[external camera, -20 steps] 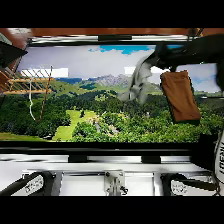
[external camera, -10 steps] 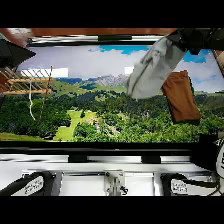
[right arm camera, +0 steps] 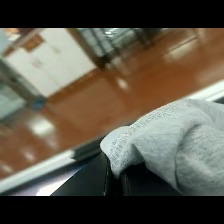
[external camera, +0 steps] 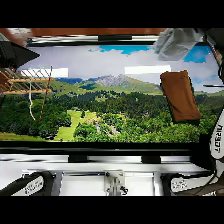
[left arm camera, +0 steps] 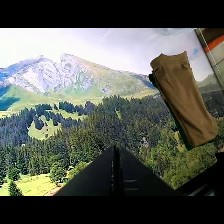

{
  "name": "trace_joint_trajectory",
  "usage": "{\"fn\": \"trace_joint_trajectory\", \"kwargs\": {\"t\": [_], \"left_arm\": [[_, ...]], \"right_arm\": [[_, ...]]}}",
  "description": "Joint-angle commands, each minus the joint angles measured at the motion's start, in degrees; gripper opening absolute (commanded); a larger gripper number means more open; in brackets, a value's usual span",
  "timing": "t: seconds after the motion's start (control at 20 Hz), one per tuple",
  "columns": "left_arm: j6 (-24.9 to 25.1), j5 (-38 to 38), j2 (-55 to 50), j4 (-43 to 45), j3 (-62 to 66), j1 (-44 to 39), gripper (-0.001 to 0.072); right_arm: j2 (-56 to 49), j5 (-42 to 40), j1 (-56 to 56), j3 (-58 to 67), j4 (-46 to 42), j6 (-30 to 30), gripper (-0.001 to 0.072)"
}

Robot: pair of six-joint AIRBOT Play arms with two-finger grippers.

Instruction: Fold the shirts.

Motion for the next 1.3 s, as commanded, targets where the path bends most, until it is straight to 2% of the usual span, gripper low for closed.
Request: {"fn": "trace_joint_trajectory", "kwargs": {"t": [0.0,0.15,0.35,0.55,0.7,0.95,1.0,1.1,1.15,1.25], "left_arm": [[0.0,-0.11,-0.04,0.04,-0.02,-0.7,0.0031],[0.02,-0.04,-0.04,0.07,-0.02,-1.66,0.0031],[1.31,0.09,-0.15,0.04,-0.02,-3.04,0.0031],[1.44,0.11,-0.28,0.04,-0.02,-3.67,0.0031],[3.04,0.11,-0.31,0.04,-0.02,-3.69,0.0031],[4.09,0.11,-0.63,0.04,-0.02,-3.87,0.0031],[4.09,0.11,-0.74,0.04,-0.02,-3.89,0.0031],[4.11,0.17,-1.09,0.04,0.0,-3.87,0.0031],[4.55,0.17,-1.33,0.07,0.0,-3.87,0.0031],[5.2,0.17,-2.16,0.09,0.0,-3.87,0.0031]], "right_arm": [[-1.62,-13.16,-4.17,0.0,-10.47,-0.44,0.0061],[0.26,-31.78,-9.03,0.0,-11.34,1.31,0.0061],[5.14,-50.58,-11.67,0.0,-14.43,3.28,0.0061],[7.43,-67.32,-11.43,0.0,-21.33,7.04,0.0061],[7.41,-73.48,-10.78,-4.26,-27.34,10.82,0.0061],[7.41,-74.05,-10.8,-16.92,-26.93,16.22,0.0062],[7.41,-72.72,-10.8,-18.78,-27.17,17.29,0.0105],[7.43,-70.47,-10.8,-19.87,-28.17,15.87,0.0515],[7.8,-70.42,-10.82,-19.54,-29.11,14.97,0.0567],[9.01,-70.01,-10.84,-16.81,-33.51,14.67,0.0567]]}}
